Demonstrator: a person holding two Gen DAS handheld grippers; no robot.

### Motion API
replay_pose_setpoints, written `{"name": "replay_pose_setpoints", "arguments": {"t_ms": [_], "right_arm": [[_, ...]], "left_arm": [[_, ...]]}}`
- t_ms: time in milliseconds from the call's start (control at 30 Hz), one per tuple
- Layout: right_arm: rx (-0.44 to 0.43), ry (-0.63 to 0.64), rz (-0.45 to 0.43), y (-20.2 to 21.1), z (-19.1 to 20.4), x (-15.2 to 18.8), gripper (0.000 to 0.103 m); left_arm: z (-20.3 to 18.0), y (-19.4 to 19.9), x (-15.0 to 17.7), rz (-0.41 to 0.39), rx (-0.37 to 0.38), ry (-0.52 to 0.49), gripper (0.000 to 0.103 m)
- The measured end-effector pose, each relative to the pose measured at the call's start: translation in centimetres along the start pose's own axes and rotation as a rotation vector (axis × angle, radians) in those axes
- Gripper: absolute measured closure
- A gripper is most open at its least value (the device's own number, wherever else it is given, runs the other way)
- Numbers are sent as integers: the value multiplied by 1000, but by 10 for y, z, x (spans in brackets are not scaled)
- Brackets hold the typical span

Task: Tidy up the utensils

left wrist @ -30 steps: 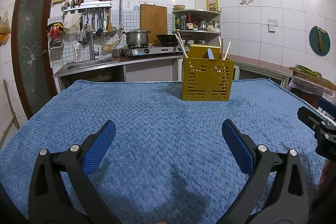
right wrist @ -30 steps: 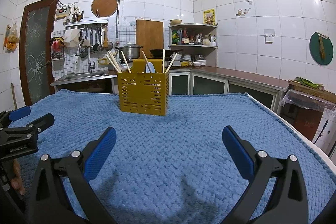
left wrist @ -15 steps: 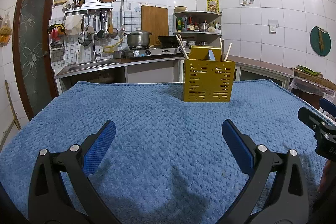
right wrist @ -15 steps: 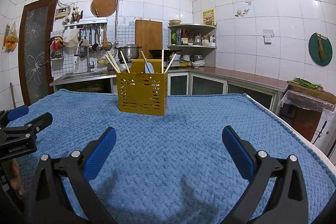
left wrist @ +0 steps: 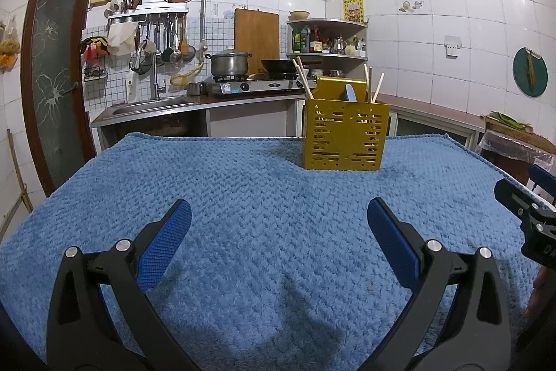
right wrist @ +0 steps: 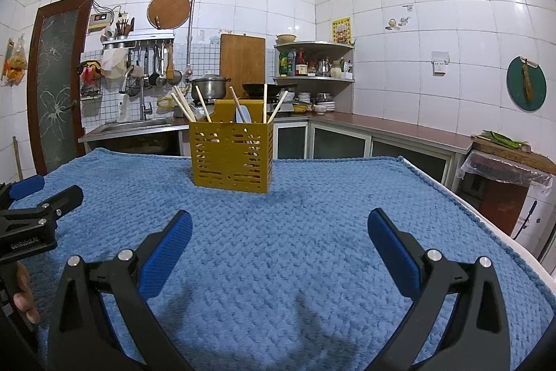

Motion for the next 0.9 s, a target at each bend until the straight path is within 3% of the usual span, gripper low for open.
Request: {"name": "replay_pose_setpoints", "arguments": {"t_ms": [900], "right_arm": [[34, 2, 8, -2, 4, 1, 4]], "left_arm": [[-3, 8, 0, -31, -9, -4, 5]]}}
Point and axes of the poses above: each gripper's, at about its wrist camera, not at the fingertips, and y roughly against the way its jaws point, z to its left, x to its underside, the point moved 6 cm from there along -y, roughly the way its jaws point, and after that the axes turned 7 degrees about z, right-handed, at the moved point
